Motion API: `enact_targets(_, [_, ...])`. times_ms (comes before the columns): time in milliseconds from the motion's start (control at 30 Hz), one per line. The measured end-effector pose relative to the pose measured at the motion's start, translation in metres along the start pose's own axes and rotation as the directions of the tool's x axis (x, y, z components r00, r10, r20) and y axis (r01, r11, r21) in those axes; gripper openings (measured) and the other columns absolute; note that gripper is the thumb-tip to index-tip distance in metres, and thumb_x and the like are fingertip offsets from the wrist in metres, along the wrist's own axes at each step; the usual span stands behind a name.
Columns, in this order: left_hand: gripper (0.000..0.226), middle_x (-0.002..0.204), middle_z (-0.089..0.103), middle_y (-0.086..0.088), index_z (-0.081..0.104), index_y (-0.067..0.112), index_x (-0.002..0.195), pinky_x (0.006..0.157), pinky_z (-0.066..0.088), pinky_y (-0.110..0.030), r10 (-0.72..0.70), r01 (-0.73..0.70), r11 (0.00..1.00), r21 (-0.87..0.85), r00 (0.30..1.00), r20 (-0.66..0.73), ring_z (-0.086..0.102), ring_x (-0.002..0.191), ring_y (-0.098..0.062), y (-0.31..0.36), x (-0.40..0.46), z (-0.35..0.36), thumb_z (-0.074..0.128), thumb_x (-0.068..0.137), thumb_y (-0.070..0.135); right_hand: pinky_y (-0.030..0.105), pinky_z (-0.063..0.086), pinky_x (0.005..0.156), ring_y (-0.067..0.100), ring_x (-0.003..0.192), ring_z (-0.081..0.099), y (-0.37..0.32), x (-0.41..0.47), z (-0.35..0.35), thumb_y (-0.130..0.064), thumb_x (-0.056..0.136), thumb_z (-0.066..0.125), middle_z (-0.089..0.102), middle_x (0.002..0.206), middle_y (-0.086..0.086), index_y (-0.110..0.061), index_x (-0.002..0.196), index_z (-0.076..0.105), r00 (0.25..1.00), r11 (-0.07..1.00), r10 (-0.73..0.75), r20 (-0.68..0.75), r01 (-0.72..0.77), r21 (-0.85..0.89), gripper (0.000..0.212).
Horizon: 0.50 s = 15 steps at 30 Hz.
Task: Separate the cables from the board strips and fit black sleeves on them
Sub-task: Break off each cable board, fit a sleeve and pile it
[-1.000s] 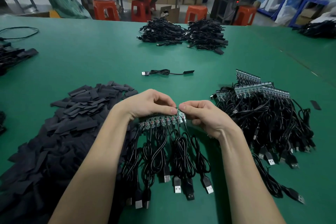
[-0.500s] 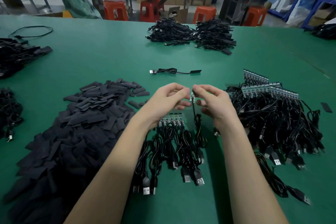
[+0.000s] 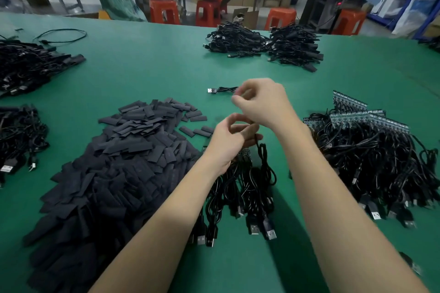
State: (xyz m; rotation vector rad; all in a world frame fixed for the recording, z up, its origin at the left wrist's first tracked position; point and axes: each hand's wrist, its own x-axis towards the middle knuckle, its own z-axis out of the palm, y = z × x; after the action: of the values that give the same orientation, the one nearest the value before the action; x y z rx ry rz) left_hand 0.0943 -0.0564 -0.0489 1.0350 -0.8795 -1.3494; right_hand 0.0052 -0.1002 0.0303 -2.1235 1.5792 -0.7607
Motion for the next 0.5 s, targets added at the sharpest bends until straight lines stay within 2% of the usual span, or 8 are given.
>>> enact_targets(100, [0.02, 0.064, 0.069, 0.004, 0.06, 0.007, 0.089, 0.052, 0.049, -0.015, 0.013, -0.01, 0.998, 0.069, 0.999, -0.052, 0.062, 0.052, -0.004, 0.001, -0.001, 0.0, 0.056, 0.092, -0.012, 0.039, 0.055, 0.09, 0.025, 0.1, 0.066, -0.031, 0.023, 0.028, -0.023, 0.087, 0.062, 0.071, 0.109, 0.001, -0.026, 0.104, 0.071, 0.961, 0.922, -0.038, 0.273, 0.139, -0.362, 0.019])
enact_targets(133, [0.025, 0.066, 0.069, 0.003, 0.059, 0.009, 0.089, 0.05, 0.047, -0.014, 0.008, -0.001, 0.995, 0.102, 0.998, -0.063, 0.062, 0.054, -0.002, 0.002, -0.002, 0.0, 0.049, 0.093, -0.013, 0.041, 0.054, 0.089, 0.028, 0.1, 0.065, -0.037, 0.028, 0.038, -0.02, 0.087, 0.061, 0.069, 0.113, 0.004, -0.023, 0.11, 0.07, 0.946, 0.876, -0.038, 0.323, 0.187, -0.445, 0.025])
enact_targets(200, [0.028, 0.101, 0.071, -0.012, 0.06, 0.007, 0.111, 0.06, 0.052, -0.014, -0.052, 0.062, 0.988, 0.139, 0.996, -0.075, 0.07, 0.089, -0.012, 0.001, 0.0, -0.002, 0.039, 0.1, -0.008, 0.039, 0.051, 0.08, 0.03, 0.095, 0.062, -0.044, 0.033, 0.053, -0.018, 0.087, 0.061, 0.065, 0.117, 0.007, -0.02, 0.118, 0.067, 0.915, 0.83, -0.028, 0.402, 0.245, -0.501, 0.031])
enact_targets(267, [0.036, 0.139, 0.054, -0.023, 0.045, 0.0, 0.138, 0.067, 0.054, -0.012, -0.118, 0.128, 0.977, 0.169, 0.991, -0.068, 0.054, 0.128, -0.03, 0.0, 0.003, -0.004, 0.033, 0.104, -0.001, 0.038, 0.046, 0.072, 0.029, 0.087, 0.058, -0.047, 0.036, 0.06, -0.018, 0.087, 0.065, 0.062, 0.116, 0.007, -0.02, 0.119, 0.066, 0.896, 0.814, -0.009, 0.444, 0.264, -0.517, 0.032])
enact_targets(333, [0.038, 0.149, 0.041, -0.029, 0.038, -0.004, 0.141, 0.065, 0.048, -0.006, -0.139, 0.15, 0.974, 0.17, 0.988, -0.071, 0.04, 0.138, -0.035, 0.001, 0.003, -0.003, 0.03, 0.105, 0.0, 0.036, 0.043, 0.07, 0.028, 0.082, 0.054, -0.046, 0.041, 0.064, -0.019, 0.086, 0.069, 0.056, 0.109, 0.007, -0.018, 0.118, 0.065, 0.899, 0.809, 0.007, 0.439, 0.253, -0.531, 0.033])
enact_targets(400, [0.032, 0.148, 0.039, -0.032, 0.041, -0.002, 0.134, 0.051, 0.045, -0.003, -0.15, 0.16, 0.971, 0.179, 0.986, -0.067, 0.039, 0.136, -0.036, 0.001, 0.004, -0.002, 0.027, 0.105, -0.002, 0.035, 0.041, 0.066, 0.026, 0.077, 0.052, -0.045, 0.044, 0.067, -0.02, 0.086, 0.072, 0.048, 0.106, 0.008, -0.014, 0.112, 0.058, 0.903, 0.822, 0.045, 0.427, 0.21, -0.529, 0.03])
enact_targets(433, [0.032, 0.144, 0.044, -0.032, 0.043, 0.0, 0.132, 0.047, 0.043, -0.005, -0.132, 0.144, 0.973, 0.18, 0.988, -0.075, 0.047, 0.131, -0.034, 0.001, 0.004, -0.003, 0.027, 0.104, -0.003, 0.035, 0.039, 0.064, 0.025, 0.075, 0.051, -0.044, 0.044, 0.068, -0.02, 0.087, 0.073, 0.047, 0.106, 0.008, -0.013, 0.107, 0.054, 0.9, 0.827, 0.062, 0.431, 0.196, -0.527, 0.029])
enact_targets(500, [0.026, 0.116, 0.058, -0.019, 0.047, 0.008, 0.117, 0.045, 0.042, -0.007, -0.093, 0.103, 0.978, 0.179, 0.994, -0.066, 0.063, 0.093, -0.015, 0.003, 0.002, -0.003, 0.029, 0.102, -0.005, 0.036, 0.041, 0.063, 0.025, 0.076, 0.053, -0.044, 0.047, 0.07, -0.021, 0.086, 0.073, 0.05, 0.108, 0.009, -0.013, 0.102, 0.05, 0.897, 0.839, 0.071, 0.437, 0.183, -0.512, 0.029])
